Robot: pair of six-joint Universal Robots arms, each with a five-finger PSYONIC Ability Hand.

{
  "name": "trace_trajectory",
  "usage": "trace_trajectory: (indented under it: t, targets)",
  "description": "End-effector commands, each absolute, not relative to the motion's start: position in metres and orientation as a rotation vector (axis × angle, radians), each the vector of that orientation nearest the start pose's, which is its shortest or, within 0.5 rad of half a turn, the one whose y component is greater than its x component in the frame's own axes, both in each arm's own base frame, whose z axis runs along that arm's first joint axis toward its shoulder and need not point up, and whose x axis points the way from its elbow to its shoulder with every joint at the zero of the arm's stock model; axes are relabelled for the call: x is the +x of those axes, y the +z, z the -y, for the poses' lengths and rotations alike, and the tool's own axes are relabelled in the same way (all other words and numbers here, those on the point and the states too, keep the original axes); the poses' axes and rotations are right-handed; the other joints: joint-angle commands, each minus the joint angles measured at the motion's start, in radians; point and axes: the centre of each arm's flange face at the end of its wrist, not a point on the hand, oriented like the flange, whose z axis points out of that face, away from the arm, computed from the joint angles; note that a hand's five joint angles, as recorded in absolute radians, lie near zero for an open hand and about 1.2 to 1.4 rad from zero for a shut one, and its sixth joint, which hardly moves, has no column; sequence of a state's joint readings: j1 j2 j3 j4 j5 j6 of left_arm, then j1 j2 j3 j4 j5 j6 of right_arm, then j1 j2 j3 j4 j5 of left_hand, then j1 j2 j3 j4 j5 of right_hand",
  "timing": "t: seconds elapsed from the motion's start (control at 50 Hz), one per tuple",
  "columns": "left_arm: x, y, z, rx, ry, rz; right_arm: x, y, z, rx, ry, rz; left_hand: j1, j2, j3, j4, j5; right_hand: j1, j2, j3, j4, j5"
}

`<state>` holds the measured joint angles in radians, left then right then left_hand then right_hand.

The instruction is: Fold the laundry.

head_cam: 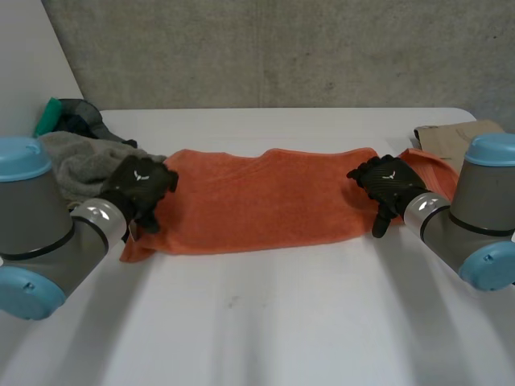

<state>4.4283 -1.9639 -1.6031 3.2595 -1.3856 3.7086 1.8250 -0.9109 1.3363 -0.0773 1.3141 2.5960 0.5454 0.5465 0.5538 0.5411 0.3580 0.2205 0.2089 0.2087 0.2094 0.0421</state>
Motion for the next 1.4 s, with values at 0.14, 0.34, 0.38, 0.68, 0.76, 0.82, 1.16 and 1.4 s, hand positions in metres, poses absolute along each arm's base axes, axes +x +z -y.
trace_trajectory:
  t: [0.14, 0.34, 0.38, 0.68, 0.76, 0.82, 1.16, 1.4]
  targets:
    - [-0.223, 0.145, 0.317, 1.315, -1.713, -2.1, 0.244, 0.137, 0.351, -1.165, -1.797, -2.31, 0.052, 0.051, 0.044, 0.057, 0.065, -0.046, -0.034, -0.034, -0.035, -0.042]
    - [-0.232, 0.137, 0.325, 1.328, -1.721, -2.077, 0.241, 0.124, 0.36, -1.15, -1.8, -2.365, 0.851, 0.85, 0.842, 0.855, 0.864, 0.033, 0.045, 0.045, 0.044, 0.037]
    - [-0.233, 0.144, 0.323, 1.319, -1.751, -2.073, 0.239, 0.122, 0.364, -1.141, -1.808, -2.375, 0.851, 0.85, 0.842, 0.855, 0.864, 0.159, 0.171, 0.171, 0.17, 0.163]
    - [-0.239, 0.162, 0.313, 1.31, -1.845, -2.146, 0.233, 0.133, 0.378, -1.094, -1.892, -2.379, 0.851, 0.85, 0.842, 0.855, 0.864, 1.176, 1.187, 1.188, 1.187, 1.18]
    - [-0.238, 0.192, 0.302, 1.28, -1.919, -2.147, 0.225, 0.163, 0.376, -1.045, -1.981, -2.356, 0.851, 0.85, 0.842, 0.855, 0.864, 1.176, 1.187, 1.188, 1.187, 1.18]
    - [-0.238, 0.229, 0.289, 1.213, -2.04, -2.143, 0.215, 0.203, 0.377, -0.981, -2.1, -2.311, 0.851, 0.85, 0.842, 0.855, 0.864, 1.176, 1.187, 1.188, 1.187, 1.18]
    - [-0.253, 0.334, 0.214, 1.127, -2.482, -2.056, 0.223, 0.327, 0.394, -0.844, -2.319, -1.948, 0.851, 0.85, 0.842, 0.855, 0.864, 1.176, 1.187, 1.188, 1.187, 1.18]
    - [-0.267, 0.242, 0.253, 1.109, -2.092, -2.394, 0.277, 0.212, 0.442, -0.962, -2.198, -1.876, 0.851, 0.85, 0.842, 0.855, 0.864, 1.176, 1.187, 1.188, 1.187, 1.18]
